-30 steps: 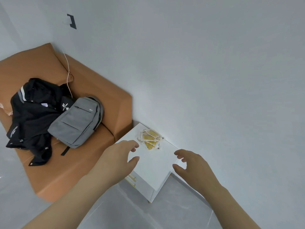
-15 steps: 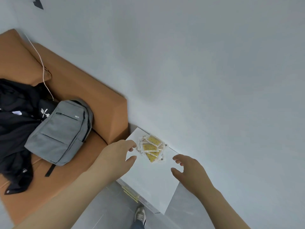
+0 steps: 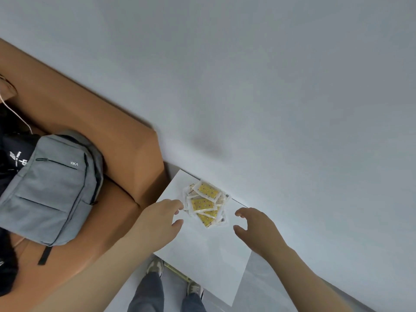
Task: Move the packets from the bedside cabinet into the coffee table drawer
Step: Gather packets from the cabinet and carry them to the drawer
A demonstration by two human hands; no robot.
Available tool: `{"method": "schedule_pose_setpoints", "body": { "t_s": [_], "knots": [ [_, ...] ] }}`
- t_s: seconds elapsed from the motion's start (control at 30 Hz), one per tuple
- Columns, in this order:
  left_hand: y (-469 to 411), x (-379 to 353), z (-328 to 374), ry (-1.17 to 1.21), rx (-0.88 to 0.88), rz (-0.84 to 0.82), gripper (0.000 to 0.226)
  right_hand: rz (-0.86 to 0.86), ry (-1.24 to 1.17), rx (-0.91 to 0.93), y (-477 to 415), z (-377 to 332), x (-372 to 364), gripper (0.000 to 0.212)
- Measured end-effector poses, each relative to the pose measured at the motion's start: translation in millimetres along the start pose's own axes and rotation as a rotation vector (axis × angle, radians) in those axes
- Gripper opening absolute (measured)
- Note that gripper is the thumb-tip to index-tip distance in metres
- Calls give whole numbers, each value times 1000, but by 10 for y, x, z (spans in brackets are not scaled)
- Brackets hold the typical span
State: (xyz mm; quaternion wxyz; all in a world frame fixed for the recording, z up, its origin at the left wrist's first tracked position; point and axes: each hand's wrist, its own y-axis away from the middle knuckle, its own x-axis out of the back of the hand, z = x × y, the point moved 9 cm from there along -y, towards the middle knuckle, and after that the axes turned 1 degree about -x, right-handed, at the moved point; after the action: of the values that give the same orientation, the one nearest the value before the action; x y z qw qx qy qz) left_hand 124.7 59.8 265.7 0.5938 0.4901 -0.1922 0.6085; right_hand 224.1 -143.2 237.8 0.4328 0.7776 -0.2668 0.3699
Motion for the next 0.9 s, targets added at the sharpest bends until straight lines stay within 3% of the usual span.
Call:
{"method": "schedule_pose_setpoints", "body": {
  "t_s": [0.27, 0.63, 0.77, 0.9],
  "knots": [
    [-664, -473, -452, -61, -35, -158, 32, -32, -5, -87, -510, 25, -424, 38],
    [-1361, -1151, -945, -117, -104, -203, 43, -64, -35, -222, -1316, 242, -1202, 45],
    [-1717, -1522, -892, -138, -225, -180, 68, -43, -69, -250, -1471, 383, -1449, 44],
    [-2070, -1965, -819, -316, -302, -228, 98, 6, -135, -279, -1521, 555, -1656, 45]
  ]
}}
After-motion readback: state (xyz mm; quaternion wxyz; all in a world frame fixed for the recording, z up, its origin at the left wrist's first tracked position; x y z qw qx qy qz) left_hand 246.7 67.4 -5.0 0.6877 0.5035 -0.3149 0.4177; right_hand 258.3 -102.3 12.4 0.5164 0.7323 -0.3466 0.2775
